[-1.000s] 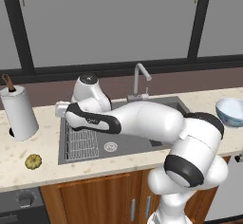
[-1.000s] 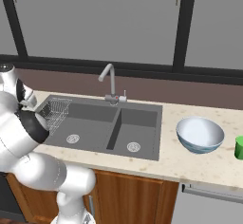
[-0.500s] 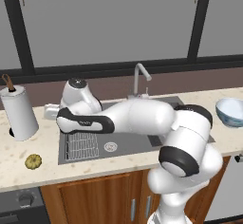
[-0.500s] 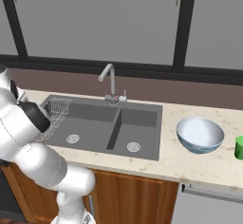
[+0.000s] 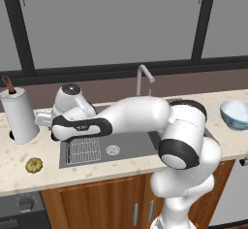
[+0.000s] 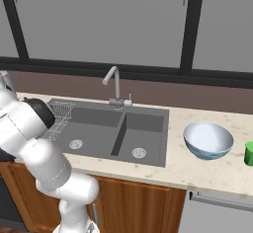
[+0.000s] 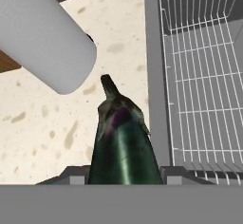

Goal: Remove the squash and eggplant from the sink. Then move the bowl and cup from the counter to the sink for washing.

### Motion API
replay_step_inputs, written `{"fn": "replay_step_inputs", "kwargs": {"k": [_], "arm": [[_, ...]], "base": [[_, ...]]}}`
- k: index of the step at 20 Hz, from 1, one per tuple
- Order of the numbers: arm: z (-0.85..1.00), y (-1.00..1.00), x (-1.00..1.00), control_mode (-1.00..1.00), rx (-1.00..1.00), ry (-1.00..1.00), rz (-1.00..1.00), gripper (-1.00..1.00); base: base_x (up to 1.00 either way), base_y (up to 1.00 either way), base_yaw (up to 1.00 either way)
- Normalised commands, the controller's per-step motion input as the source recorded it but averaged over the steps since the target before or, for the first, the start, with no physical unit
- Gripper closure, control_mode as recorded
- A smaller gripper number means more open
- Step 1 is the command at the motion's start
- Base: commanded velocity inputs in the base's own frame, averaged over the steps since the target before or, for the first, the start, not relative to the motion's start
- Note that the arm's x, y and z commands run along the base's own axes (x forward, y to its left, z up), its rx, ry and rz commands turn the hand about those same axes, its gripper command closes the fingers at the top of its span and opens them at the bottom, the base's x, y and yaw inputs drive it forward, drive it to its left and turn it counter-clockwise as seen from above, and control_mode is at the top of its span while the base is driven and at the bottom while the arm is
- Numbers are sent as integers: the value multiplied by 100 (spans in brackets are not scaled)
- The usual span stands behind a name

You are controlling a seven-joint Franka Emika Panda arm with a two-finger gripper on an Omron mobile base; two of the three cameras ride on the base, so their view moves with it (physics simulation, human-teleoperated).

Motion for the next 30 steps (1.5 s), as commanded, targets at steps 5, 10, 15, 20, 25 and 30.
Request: {"fn": "replay_step_inputs", "kwargs": {"k": [5,10,15,20,25,30], "arm": [[-15,24,-4,-100,0,0,0,100],[-14,24,-4,-100,0,0,0,100],[-12,24,-2,-100,0,1,0,100],[-13,14,0,-100,0,5,-3,100],[-12,12,0,-100,0,6,-6,100],[-14,5,0,-100,0,9,-7,100]], "base": [[0,0,0],[0,0,0],[0,0,0],[0,0,0],[0,0,0],[0,0,0]]}}
